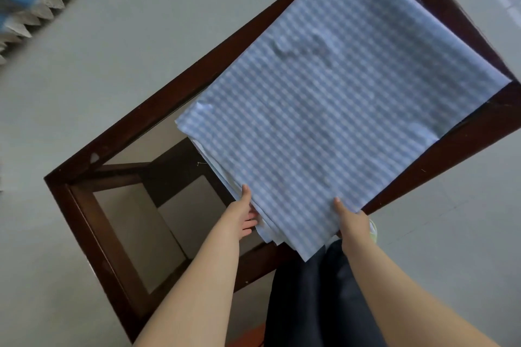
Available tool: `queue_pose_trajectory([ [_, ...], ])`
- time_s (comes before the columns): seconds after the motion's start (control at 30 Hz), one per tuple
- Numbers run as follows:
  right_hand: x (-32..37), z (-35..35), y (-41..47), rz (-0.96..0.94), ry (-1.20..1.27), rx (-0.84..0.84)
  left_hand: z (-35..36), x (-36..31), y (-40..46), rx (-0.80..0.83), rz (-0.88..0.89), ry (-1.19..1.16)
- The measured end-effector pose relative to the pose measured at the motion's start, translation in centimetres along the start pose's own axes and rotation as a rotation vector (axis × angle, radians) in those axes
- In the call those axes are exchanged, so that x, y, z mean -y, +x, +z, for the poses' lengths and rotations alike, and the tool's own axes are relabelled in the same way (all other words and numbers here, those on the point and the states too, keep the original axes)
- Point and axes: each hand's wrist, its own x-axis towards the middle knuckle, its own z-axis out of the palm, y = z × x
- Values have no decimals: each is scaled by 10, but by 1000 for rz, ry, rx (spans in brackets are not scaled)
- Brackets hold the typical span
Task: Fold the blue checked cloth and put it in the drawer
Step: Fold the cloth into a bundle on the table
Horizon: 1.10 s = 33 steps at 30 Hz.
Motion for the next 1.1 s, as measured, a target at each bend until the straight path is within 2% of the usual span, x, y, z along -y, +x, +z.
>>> queue_pose_trajectory([
  [0.07, -1, 5, -3, 174, 195, 163, -2, 2, 0, 6, 9, -29],
  [0.17, 3, 18, -13, 383, 497, 397, -7, 7, 6, -205, 85, -172],
  [0.2, 0, 23, -15, 384, 471, 440, -11, 9, 10, -238, 103, -218],
  [0.27, -7, 32, -13, 311, 272, 484, -15, 12, 12, -101, 136, -364],
  [0.33, -13, 41, -12, 201, 6, 419, -17, 13, 13, 74, 192, -452],
  [0.37, -15, 45, -11, 171, -68, 378, -19, 14, 14, 88, 213, -447],
  [0.47, -14, 56, -8, 138, -152, 313, -25, 19, 33, -88, 171, -294],
  [0.53, -15, 57, -11, 90, -265, 252, -22, 21, 35, -234, 154, -107],
  [0.6, -25, 55, -17, -64, -415, 49, -17, 25, 33, -343, 164, -23],
  [0.63, -31, 54, -21, -127, -413, -61, -13, 28, 30, -345, 175, -66],
  [0.7, -41, 55, -28, -129, -190, -164, -3, 33, 27, -291, 172, -177],
  [0.73, -44, 56, -31, -94, -48, -133, 2, 35, 24, -262, 155, -178],
  [0.83, -40, 56, -37, 77, 210, 128, 11, 34, 17, -225, 91, -123],
  [0.9, -34, 53, -35, 150, 242, 262, 9, 29, 16, -156, 62, -143],
  [1.0, -27, 50, -31, 157, 277, 346, 6, 25, 13, -48, 116, -143],
  [1.1, -28, 46, -36, 109, 338, 422, 3, 24, 8, -51, 215, -292],
])
